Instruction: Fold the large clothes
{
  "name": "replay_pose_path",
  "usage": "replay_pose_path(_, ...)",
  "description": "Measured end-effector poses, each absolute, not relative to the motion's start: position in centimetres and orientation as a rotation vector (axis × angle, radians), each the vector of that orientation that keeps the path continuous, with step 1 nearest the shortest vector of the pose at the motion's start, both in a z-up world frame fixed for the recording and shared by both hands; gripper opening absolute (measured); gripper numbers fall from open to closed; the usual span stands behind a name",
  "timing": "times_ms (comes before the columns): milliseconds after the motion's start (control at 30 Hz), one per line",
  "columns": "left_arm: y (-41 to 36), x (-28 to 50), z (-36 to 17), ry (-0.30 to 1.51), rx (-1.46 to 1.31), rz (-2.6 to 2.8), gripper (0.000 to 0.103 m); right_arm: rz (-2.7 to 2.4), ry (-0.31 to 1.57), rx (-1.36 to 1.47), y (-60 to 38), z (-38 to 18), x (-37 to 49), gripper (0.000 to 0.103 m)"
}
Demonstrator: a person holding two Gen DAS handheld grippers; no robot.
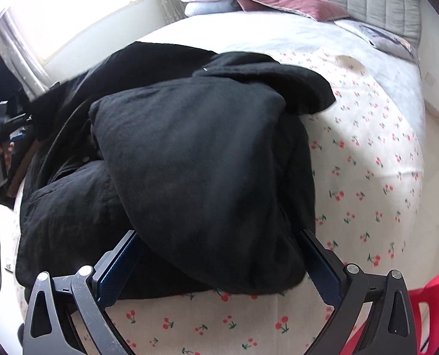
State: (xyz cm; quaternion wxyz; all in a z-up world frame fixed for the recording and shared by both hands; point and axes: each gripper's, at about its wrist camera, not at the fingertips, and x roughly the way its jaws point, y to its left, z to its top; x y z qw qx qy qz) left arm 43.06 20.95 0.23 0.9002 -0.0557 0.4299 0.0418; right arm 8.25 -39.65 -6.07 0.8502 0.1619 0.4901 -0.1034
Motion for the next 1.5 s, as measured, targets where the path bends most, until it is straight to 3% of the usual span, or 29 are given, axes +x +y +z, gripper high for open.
replay_pose_path(200, 20.3, 43.4, -4.6, 1.076, -0.043, -0.047, 0.086, -0.182, 0.98, 0.584, -42.3, -7.5, 7.1, 0.103)
replay_pose_path(333, 20.3, 43.2, -7.7, 1.119, -0.051, -0.054, 0.086, -0.234, 0.959, 0.811, -44.9, -9.5, 6.0, 0.103)
replay_pose_path(433, 20.1, 42.5, -9.2, 1.107, -0.107, -0.046, 0.08, -0.223, 0.922, 0.872, -45.6, -10.4, 6.4, 0.103)
replay_pose_path(467, 19.6, 42.1, -9.2, 1.082, -0.08, -0.047, 0.07, -0.226, 0.913, 0.878, -45.7, -10.6, 6.8, 0.103)
replay_pose_path(500, 19.3, 41.8, -9.0, 1.066, -0.063, -0.049, 0.041, -0.225, 0.904, 0.896, -45.9, -10.9, 7.4, 0.102)
replay_pose_path(533, 18.9, 41.3, -8.6, 1.06, -0.063, -0.062, 0.02, -0.22, 0.901, 0.919, -46.0, -11.1, 7.8, 0.098)
replay_pose_path(567, 18.9, 40.9, -8.3, 1.066, -0.099, -0.081, 0.008, -0.211, 0.894, 0.959, -46.0, -11.4, 8.3, 0.092)
replay_pose_path(633, 18.5, 39.9, -7.2, 1.052, -0.111, -0.091, 0.006, -0.187, 0.878, 1.028, -45.9, -11.7, 9.3, 0.053)
replay_pose_path(733, 18.5, 37.8, -4.6, 0.982, -0.154, -0.12, 0.006, -0.245, 0.844, 0.954, -46.3, -8.9, 10.6, 0.023)
replay_pose_path(833, 20.0, 35.2, -1.0, 0.901, -0.263, -0.156, 0.006, -0.3, 0.773, 0.834, -47.4, -3.7, 12.0, 0.016)
replay_pose_path(1000, 20.6, 28.1, 4.2, 0.831, -0.28, -0.253, 0.006, -0.364, 0.721, 0.695, -48.9, 4.0, 14.9, 0.015)
replay_pose_path(1133, 20.6, 23.2, 4.3, 0.917, -0.208, -0.3, 0.006, -0.403, 0.701, 0.678, -49.5, 6.5, 14.1, 0.015)
replay_pose_path(1333, 20.0, 20.2, -0.8, 1.181, -0.035, -0.323, 0.012, -0.481, 0.914, 0.622, -52.3, 1.2, 10.2, 0.021)
replay_pose_path(1367, 19.5, 20.1, -1.0, 1.197, 0.032, -0.302, 0.016, -0.508, 0.992, 0.613, -53.0, -1.1, 9.3, 0.023)
replay_pose_path(1433, 18.1, 20.3, 0.5, 1.134, 0.145, -0.266, 0.029, -0.531, 1.106, 0.598, -53.5, -4.3, 7.5, 0.039)
replay_pose_path(1500, 16.8, 21.1, 2.3, 1.068, 0.197, -0.287, 0.071, -0.482, 1.102, 0.612, -53.8, -4.7, 6.3, 0.044)
